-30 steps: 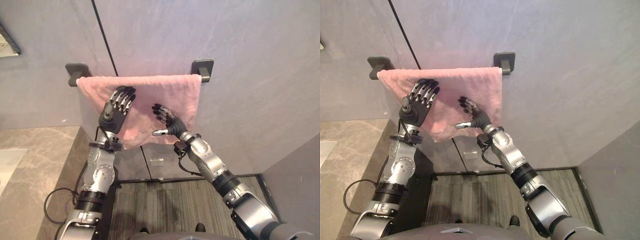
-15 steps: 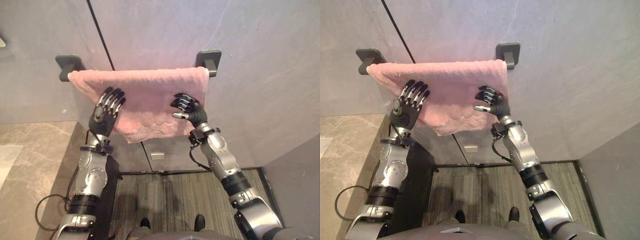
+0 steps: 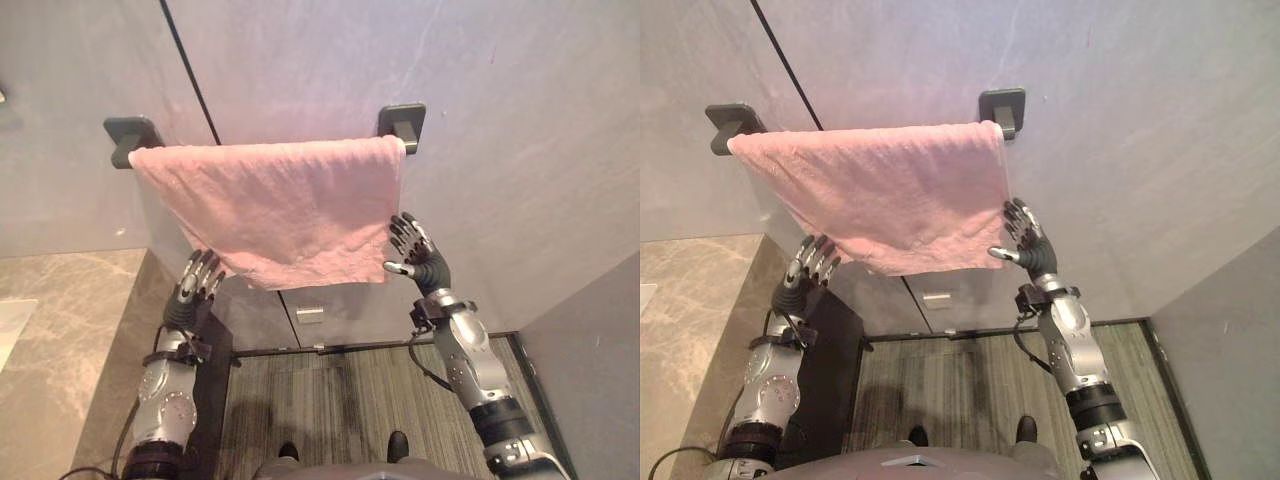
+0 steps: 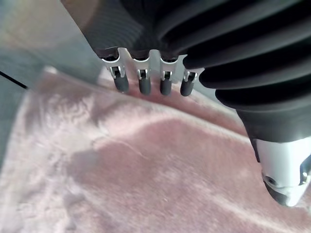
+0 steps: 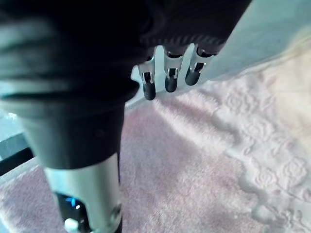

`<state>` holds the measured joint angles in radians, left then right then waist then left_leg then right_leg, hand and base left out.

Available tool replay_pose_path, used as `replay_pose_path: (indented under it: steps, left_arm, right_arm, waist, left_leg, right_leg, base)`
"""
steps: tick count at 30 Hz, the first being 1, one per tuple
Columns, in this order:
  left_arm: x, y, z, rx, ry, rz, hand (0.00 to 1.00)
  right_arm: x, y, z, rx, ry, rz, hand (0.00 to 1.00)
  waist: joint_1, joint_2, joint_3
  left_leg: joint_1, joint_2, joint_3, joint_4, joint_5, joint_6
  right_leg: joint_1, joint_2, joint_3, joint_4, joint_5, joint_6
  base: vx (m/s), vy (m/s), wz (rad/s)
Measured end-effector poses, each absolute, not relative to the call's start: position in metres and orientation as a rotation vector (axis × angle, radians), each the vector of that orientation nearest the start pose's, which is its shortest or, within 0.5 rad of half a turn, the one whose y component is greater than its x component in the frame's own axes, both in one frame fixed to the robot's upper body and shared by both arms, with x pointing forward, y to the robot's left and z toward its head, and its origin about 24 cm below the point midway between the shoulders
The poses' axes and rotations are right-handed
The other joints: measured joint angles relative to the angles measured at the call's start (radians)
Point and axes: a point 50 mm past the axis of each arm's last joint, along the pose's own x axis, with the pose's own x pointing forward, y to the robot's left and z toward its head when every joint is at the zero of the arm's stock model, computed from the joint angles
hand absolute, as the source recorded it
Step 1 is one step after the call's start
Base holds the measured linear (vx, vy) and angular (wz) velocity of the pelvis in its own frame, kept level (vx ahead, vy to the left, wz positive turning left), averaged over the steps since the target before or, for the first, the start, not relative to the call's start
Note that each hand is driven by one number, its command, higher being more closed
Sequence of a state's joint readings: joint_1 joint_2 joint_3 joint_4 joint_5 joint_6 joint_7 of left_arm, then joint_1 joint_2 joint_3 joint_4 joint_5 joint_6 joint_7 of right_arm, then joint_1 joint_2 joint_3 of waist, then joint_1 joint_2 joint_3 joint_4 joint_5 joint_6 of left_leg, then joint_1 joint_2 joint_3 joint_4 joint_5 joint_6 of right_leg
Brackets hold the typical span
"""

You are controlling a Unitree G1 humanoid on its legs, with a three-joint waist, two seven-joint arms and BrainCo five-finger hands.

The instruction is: Organize washtable

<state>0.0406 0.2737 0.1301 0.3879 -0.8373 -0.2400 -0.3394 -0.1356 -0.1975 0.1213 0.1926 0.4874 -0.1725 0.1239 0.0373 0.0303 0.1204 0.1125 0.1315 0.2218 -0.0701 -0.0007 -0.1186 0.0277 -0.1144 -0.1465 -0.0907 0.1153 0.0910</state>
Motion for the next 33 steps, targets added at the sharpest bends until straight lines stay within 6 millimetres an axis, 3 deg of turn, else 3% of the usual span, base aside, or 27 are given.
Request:
replay_pose_path:
  steps: [1,6,11,17,20,23,26,33]
  left_arm:
    - [0.217,0.254,-0.02,-0.546,0.03,0.105,0.0]
    - [0.203,0.249,-0.046,-0.564,0.137,0.158,0.0]
    - [0.176,0.239,-0.088,-0.576,0.344,0.281,0.0]
    - [0.131,0.223,-0.134,-0.429,0.699,0.413,0.0]
    - [0.113,0.213,-0.148,-0.37,0.827,0.442,0.0]
    - [0.096,0.209,-0.157,-0.361,0.921,0.496,0.0]
    - [0.081,0.206,-0.164,-0.382,0.994,0.575,0.0]
    - [0.067,0.202,-0.168,-0.389,1.049,0.593,0.0]
  right_arm:
    - [0.272,-0.16,0.04,0.283,-0.064,0.168,0.0]
    - [0.261,-0.176,0.009,0.284,0.052,0.066,0.0]
    - [0.235,-0.2,-0.047,0.221,0.297,-0.13,0.0]
    - [0.181,-0.214,-0.115,0.204,0.667,-0.321,0.0]
    - [0.131,-0.221,-0.145,0.246,0.883,-0.458,0.0]
    - [0.09,-0.229,-0.16,0.301,1.024,-0.615,0.0]
    - [0.062,-0.237,-0.164,0.353,1.085,-0.757,0.0]
    - [0.055,-0.239,-0.165,0.461,1.058,-0.871,0.0]
  waist:
    - [-0.001,0.0,0.0]
    - [-0.004,-0.002,-0.001]
    - [-0.007,-0.003,-0.001]
    - [-0.025,-0.015,-0.002]
    - [-0.029,-0.022,-0.008]
    - [-0.033,-0.024,-0.009]
    - [-0.038,-0.02,-0.011]
    - [-0.05,-0.006,-0.021]
  left_leg:
    - [0.0,0.0,0.0,0.0,0.0,0.0]
    - [0.003,-0.001,0.0,-0.006,0.0,0.0]
    - [0.01,-0.001,0.0,-0.013,0.0,0.0]
    - [0.034,-0.001,0.008,-0.016,0.0,0.0]
    - [0.047,-0.002,0.016,-0.017,0.0,0.0]
    - [0.053,-0.002,0.016,-0.016,-0.001,0.0]
    - [0.053,-0.002,0.018,-0.017,-0.007,-0.007]
    - [0.063,-0.001,0.036,-0.023,-0.012,-0.003]
  right_leg:
    - [0.0,0.0,-0.001,0.0,0.0,0.0]
    - [-0.001,0.0,-0.003,-0.001,-0.001,0.001]
    - [0.002,0.0,-0.003,-0.001,-0.002,0.003]
    - [0.02,0.0,-0.001,-0.001,-0.004,0.004]
    - [0.033,-0.001,0.0,-0.004,-0.005,0.005]
    - [0.042,-0.001,0.0,-0.006,-0.008,0.005]
    - [0.043,-0.001,0.001,-0.007,-0.012,0.007]
    - [0.041,0.003,0.021,-0.007,-0.017,0.003]
  base:
    - [0.0,0.0,0.0]
    - [0.0,0.0,0.0]
    - [0.0,0.0,0.0]
    - [0.0,0.002,-0.01]
    - [-0.02,0.007,-0.02]
    - [-0.05,0.008,-0.01]
    - [-0.05,0.007,-0.02]
    - [0.0,0.002,-0.07]
